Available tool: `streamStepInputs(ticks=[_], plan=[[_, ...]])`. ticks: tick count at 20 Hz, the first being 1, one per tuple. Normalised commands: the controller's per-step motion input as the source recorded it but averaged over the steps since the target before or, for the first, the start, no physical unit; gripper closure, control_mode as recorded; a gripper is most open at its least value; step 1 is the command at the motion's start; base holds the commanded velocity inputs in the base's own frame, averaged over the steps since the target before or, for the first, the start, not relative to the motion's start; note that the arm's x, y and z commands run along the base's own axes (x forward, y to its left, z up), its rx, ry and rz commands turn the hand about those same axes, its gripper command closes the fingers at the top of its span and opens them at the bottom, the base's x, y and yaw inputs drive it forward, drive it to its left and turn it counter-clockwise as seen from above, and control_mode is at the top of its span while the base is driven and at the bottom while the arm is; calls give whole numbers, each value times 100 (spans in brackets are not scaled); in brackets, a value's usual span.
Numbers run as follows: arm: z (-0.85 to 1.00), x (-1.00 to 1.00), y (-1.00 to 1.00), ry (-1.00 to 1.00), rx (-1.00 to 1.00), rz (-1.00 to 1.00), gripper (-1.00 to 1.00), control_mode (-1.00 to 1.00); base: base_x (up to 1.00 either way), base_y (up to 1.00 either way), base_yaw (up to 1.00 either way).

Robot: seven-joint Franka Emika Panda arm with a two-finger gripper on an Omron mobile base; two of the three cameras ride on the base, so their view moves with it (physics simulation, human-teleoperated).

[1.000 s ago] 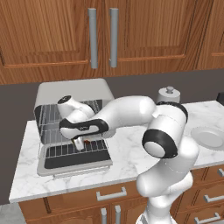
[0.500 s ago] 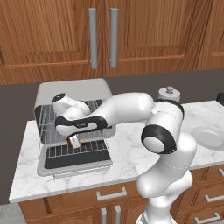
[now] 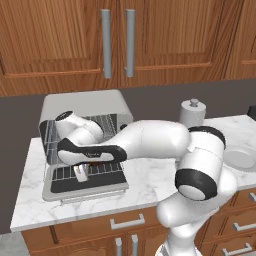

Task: Open the toaster oven door. Place the bread on the top rack in the toaster oven and place the chicken drumstick on the bottom rack.

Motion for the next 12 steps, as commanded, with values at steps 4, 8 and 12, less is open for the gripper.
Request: streamStepInputs(ticks=[4, 8, 12], plan=[[-10, -32, -12, 12, 12, -52, -100, -100, 0, 0, 0], [-22, 8, 0, 5, 2, -54, -100, -100, 0, 0, 0], [-39, 37, 1, 11, 0, -38, -100, -100, 0, 0, 0]])
